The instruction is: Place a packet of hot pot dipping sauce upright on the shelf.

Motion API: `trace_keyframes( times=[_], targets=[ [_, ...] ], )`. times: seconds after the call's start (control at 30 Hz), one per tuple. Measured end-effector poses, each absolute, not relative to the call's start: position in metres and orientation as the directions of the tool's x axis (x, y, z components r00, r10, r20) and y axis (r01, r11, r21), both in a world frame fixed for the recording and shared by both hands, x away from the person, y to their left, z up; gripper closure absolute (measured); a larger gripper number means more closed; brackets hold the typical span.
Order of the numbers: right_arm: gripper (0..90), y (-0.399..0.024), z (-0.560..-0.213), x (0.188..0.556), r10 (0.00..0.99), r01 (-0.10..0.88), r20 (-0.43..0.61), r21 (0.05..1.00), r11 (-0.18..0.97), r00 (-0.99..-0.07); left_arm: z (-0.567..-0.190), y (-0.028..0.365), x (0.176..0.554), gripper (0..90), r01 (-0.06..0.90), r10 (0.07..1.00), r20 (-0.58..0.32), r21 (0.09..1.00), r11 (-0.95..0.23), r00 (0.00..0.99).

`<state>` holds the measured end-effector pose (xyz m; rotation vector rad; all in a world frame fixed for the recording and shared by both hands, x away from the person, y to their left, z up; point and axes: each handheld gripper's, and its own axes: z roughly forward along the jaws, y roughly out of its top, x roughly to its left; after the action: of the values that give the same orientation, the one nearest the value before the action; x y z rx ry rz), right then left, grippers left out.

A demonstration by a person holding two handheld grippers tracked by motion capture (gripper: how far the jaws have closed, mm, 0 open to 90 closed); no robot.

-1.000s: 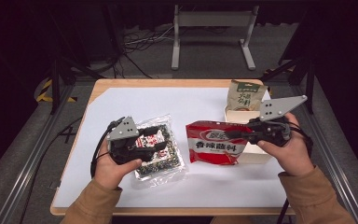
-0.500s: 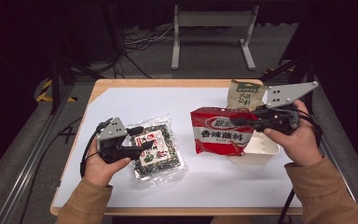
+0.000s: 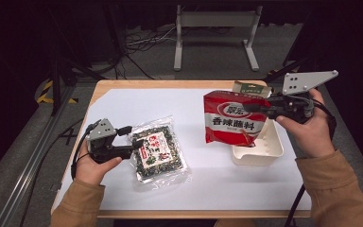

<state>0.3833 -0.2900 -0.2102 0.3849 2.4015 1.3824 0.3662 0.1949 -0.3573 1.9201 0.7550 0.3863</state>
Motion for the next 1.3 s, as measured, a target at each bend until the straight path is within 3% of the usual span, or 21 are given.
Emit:
trace_keyframes(
  times=[1.3],
  targets=[
    [88.6, -0.350, -0.220, 0.454, 0.478, 0.046, -0.193, 0.895, 0.444, -0.857, -0.391, 0.240, 0.375, 35.8, 0.436, 0.756, -0.107, 0.865, -0.250, 0.646]
  ],
)
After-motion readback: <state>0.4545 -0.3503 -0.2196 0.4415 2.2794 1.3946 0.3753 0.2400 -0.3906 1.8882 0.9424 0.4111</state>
